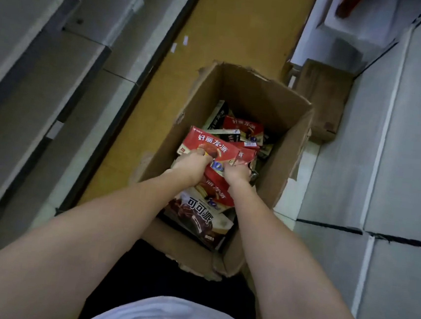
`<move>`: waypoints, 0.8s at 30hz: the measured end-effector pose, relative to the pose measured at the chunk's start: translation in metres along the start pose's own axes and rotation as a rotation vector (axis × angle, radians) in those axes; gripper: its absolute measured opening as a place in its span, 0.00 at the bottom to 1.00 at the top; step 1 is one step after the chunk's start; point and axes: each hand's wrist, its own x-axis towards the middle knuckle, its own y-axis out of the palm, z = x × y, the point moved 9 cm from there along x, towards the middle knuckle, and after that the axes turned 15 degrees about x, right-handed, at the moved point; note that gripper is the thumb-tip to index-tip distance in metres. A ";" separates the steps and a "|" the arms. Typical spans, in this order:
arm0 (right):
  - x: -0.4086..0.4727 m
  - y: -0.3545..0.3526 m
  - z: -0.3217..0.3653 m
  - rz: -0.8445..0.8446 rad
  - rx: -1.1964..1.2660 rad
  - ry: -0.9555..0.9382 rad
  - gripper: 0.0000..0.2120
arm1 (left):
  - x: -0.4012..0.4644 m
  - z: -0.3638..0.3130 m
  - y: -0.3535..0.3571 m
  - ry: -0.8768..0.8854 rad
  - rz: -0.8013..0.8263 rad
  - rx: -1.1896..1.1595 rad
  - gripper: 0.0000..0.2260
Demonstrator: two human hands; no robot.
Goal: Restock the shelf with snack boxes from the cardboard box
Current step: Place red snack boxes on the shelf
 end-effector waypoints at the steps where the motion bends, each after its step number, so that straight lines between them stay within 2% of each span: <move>1: 0.000 0.004 0.000 0.007 0.004 0.000 0.18 | -0.002 0.002 0.000 -0.008 0.001 -0.012 0.23; 3: -0.003 0.009 0.005 0.026 -0.012 -0.014 0.22 | -0.007 0.007 -0.003 -0.020 0.007 -0.039 0.23; 8: -0.029 0.018 0.019 0.118 0.036 0.033 0.22 | -0.024 0.018 -0.018 -0.036 -0.021 -0.073 0.21; 12: -0.049 0.008 0.040 0.096 -0.040 -0.054 0.29 | -0.042 0.022 -0.037 -0.014 -0.065 -0.109 0.23; 15: -0.069 0.000 0.054 0.081 -0.018 -0.079 0.26 | -0.059 0.025 -0.054 -0.006 -0.098 -0.124 0.26; 17: -0.089 -0.007 0.070 0.057 0.003 -0.144 0.28 | -0.072 0.029 -0.068 -0.011 -0.140 -0.154 0.27; 19: -0.111 -0.010 0.084 0.041 0.013 -0.218 0.28 | -0.091 0.037 -0.082 -0.028 -0.203 -0.174 0.26; 24: -0.185 -0.001 0.107 0.034 -0.060 -0.388 0.23 | -0.155 0.071 -0.106 -0.060 -0.359 -0.214 0.14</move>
